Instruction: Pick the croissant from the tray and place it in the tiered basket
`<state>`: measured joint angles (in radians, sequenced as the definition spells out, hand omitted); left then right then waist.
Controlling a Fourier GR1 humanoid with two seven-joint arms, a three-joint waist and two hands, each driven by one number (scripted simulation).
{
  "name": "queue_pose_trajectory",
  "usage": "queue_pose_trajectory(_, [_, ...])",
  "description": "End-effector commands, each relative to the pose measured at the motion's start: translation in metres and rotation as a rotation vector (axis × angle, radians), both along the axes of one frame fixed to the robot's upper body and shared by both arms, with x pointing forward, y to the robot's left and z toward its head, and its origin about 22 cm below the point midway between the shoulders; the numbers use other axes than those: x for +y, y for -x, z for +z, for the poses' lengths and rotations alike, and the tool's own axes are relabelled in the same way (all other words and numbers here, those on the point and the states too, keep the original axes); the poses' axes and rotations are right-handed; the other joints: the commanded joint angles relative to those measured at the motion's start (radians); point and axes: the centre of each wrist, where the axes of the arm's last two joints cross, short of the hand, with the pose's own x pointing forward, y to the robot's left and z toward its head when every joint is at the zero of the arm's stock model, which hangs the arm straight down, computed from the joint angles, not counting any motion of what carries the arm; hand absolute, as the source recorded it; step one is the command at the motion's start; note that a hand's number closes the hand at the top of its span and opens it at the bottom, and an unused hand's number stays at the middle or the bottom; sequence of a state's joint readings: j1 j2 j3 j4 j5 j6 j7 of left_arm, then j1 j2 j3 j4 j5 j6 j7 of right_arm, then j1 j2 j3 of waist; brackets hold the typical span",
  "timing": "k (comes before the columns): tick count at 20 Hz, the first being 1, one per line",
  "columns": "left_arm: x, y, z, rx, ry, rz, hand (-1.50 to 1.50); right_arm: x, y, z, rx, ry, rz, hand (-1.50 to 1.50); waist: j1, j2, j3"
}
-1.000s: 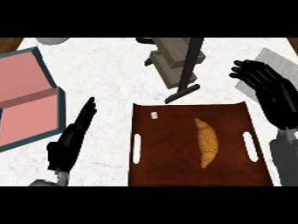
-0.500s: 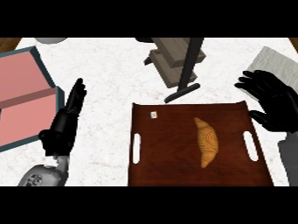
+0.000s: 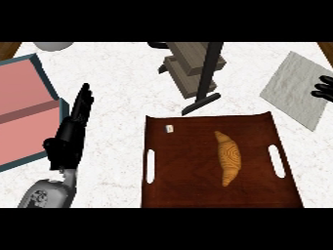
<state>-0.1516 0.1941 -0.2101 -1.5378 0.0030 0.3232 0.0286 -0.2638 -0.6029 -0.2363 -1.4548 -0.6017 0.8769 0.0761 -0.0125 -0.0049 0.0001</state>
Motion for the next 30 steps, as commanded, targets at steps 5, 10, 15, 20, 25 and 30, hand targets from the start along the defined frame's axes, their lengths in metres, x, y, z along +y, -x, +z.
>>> queue_pose_trajectory(5, [-0.002,0.008,-0.008,0.007,0.006,0.002,0.0,0.052,0.03,0.119,-0.321,0.694,0.096,-1.5,0.003,-0.01,-0.002])
queue_pose_trajectory(10, [-0.011,0.003,-0.001,0.002,0.012,-0.026,0.0,0.113,0.055,0.129,-0.443,0.944,0.118,-1.5,0.012,-0.002,-0.003])
queue_pose_trajectory(15, [-0.003,0.002,-0.002,-0.007,0.003,-0.007,0.0,0.153,0.078,0.098,-0.422,1.016,0.083,-1.5,0.012,0.002,-0.001])
queue_pose_trajectory(20, [-0.009,0.007,-0.008,-0.003,-0.004,-0.019,0.0,0.19,0.079,0.095,-0.375,1.086,0.115,-1.5,0.018,0.004,-0.001])
queue_pose_trajectory(25, [-0.022,0.003,0.006,-0.009,0.022,-0.01,0.0,0.201,0.087,0.095,-0.375,1.166,0.148,-1.5,0.014,0.003,-0.001])
queue_pose_trajectory(30, [-0.013,-0.001,-0.001,-0.011,-0.012,-0.008,0.0,0.221,0.075,0.074,-0.314,1.262,0.14,-1.5,0.018,0.004,-0.001])
